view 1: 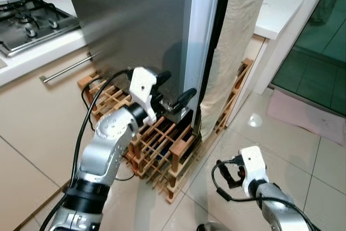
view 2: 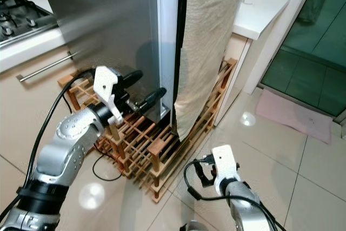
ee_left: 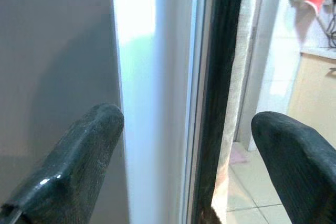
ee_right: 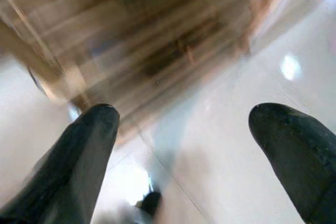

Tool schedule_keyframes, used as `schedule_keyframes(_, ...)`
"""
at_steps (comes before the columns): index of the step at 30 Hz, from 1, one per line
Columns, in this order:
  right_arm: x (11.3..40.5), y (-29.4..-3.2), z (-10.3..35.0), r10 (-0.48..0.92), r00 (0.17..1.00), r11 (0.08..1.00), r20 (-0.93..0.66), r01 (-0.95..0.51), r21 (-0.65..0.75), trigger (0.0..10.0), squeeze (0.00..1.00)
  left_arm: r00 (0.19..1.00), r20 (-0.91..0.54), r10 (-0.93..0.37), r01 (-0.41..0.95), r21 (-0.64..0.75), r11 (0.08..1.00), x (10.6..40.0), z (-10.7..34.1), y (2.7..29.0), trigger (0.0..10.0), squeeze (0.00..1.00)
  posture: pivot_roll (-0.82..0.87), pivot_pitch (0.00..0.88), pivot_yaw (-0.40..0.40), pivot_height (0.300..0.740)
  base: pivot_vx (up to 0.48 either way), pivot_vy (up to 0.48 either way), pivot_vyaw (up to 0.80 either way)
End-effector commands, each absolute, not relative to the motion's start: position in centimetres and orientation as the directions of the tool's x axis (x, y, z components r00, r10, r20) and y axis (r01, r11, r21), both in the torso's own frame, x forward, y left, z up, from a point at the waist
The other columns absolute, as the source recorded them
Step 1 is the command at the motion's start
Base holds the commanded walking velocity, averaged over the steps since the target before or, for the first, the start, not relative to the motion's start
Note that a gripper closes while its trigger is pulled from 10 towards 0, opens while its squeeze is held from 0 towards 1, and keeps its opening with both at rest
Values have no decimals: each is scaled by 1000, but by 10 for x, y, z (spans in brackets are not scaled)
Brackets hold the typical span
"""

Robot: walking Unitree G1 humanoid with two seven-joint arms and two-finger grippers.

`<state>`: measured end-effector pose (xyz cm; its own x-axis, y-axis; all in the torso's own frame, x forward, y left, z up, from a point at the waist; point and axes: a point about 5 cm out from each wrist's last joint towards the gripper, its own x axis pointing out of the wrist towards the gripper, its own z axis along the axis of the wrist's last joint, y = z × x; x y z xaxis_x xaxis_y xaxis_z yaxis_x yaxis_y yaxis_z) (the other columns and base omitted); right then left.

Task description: Restocking fridge

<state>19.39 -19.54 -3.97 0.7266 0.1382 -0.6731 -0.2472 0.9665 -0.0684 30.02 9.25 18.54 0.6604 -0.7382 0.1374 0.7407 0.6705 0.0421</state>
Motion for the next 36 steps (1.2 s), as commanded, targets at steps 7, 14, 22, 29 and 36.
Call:
schedule_keyframes(7,181,-219,-55,-2,701,981,-713,-137,-137,10000,0,605,153,-781,782,67,619,309,201,76,10000,0,-119,0,25,740,0,0,0)
schedule_keyframes(14,215,-215,-36,-18,821,990,-570,-66,-126,10000,0,635,134,-761,762,58,645,316,194,72,10000,0,-127,0,38,740,0,0,0)
schedule_keyframes(22,217,-219,-43,-13,812,990,-584,-72,-122,10000,0,593,163,-789,797,25,604,308,191,62,10000,0,-118,0,35,740,0,-286,0)
schedule_keyframes(29,213,-219,-49,-9,796,990,-605,-80,-120,10000,0,550,168,-818,826,35,563,305,191,57,10000,0,-123,0,37,740,0,-447,0)
schedule_keyframes(36,207,-219,-54,-5,784,989,-621,-90,-121,10000,0,552,174,-815,825,24,564,305,195,59,10000,0,-125,0,39,740,42,-363,0)
